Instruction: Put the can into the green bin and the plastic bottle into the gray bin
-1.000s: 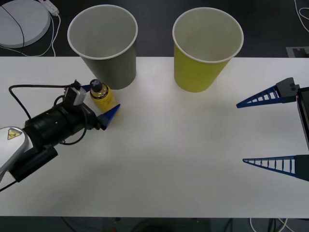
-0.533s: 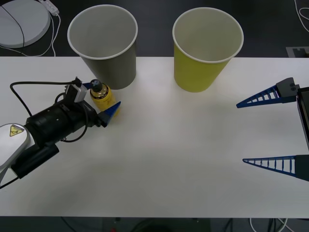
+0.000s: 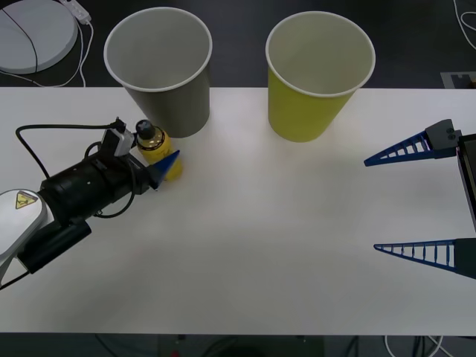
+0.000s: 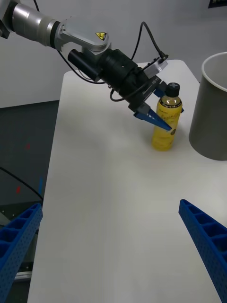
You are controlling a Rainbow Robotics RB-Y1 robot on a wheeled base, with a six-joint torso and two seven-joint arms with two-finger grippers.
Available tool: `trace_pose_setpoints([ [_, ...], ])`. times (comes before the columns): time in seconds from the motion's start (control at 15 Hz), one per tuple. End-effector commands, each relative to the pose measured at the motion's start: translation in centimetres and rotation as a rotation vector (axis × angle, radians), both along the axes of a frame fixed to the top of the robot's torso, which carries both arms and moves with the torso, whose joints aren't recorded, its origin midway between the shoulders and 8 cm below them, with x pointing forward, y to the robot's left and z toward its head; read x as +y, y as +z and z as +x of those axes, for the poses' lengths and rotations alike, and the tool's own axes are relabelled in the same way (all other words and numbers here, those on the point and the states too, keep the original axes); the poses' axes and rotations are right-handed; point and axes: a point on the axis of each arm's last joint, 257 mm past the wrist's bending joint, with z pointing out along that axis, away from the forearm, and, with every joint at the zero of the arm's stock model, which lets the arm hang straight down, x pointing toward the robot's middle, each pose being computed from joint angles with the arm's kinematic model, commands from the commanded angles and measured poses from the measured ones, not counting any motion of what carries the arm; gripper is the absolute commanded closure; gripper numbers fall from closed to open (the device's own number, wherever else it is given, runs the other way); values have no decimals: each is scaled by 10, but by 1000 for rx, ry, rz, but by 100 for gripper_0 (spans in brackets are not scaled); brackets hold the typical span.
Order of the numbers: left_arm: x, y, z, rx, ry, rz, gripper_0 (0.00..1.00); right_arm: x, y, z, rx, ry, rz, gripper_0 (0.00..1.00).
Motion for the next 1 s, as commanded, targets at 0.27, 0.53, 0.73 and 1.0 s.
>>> trace_pose_setpoints([
  [0.27, 1, 0, 0, 4, 2, -3, 100, 0, 0, 0, 0, 0, 0, 0],
  [0.53, 4, 1, 1, 4, 4, 1, 100, 0, 0, 0, 0, 0, 0, 0],
  [0.73, 8, 0, 0, 5, 5, 13, 100, 0, 0, 0, 0, 0, 0, 0],
  [1.0, 11, 2, -5, 6, 1, 13, 100, 0, 0, 0, 0, 0, 0, 0],
])
